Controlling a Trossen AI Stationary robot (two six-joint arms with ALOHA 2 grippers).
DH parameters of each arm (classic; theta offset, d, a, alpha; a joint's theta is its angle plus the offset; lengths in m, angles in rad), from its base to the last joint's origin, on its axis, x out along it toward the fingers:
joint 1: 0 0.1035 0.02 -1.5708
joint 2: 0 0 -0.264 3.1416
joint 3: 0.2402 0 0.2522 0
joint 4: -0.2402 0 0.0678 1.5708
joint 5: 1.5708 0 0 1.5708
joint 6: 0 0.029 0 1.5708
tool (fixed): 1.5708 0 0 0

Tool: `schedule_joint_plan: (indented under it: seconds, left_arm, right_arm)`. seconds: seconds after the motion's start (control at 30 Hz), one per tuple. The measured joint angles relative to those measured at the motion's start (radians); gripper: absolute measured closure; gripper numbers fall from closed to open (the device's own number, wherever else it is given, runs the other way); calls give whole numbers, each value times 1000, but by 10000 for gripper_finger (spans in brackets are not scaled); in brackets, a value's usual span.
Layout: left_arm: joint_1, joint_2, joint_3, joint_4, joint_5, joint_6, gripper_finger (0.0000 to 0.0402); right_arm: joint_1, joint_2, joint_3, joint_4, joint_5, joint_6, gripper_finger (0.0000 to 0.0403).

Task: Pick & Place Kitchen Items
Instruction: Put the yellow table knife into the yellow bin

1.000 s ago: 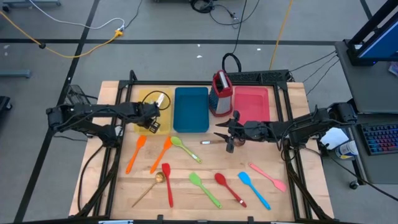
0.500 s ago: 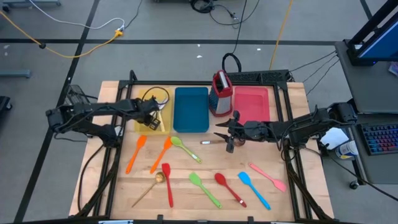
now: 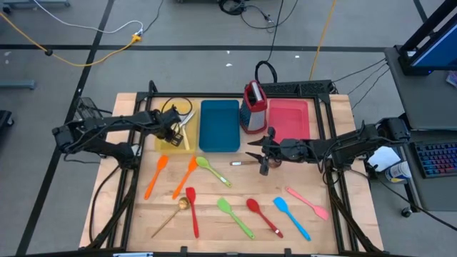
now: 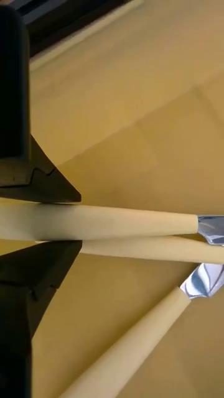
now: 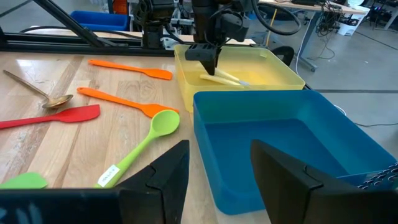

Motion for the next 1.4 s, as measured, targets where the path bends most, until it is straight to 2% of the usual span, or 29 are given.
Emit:
schedule_joint_plan:
  seconds: [0.3, 0.67, 0.9, 1.1, 1.27, 1.4]
  left_arm:
    - [0, 1, -1, 31, -22, 5, 289]
    - [-2, 1, -1, 32, -46, 97, 288]
    - [-2, 1, -1, 33, -48, 164, 288]
    - [-2, 1, -1, 33, -65, 210, 288]
    - [-2, 1, -1, 35, -65, 229, 282]
    - [-2, 1, -1, 38, -65, 243, 249]
  right_arm:
    - [0, 0, 0, 0, -2, 0, 236]
    - [0, 0, 0, -16, -2, 0, 236]
    - [1, 0, 0, -37, -75, 3, 236]
    - [1, 0, 0, -38, -79, 26, 235]
    - [1, 0, 0, -64, -79, 41, 211]
    - [1, 0, 0, -85, -77, 52, 183]
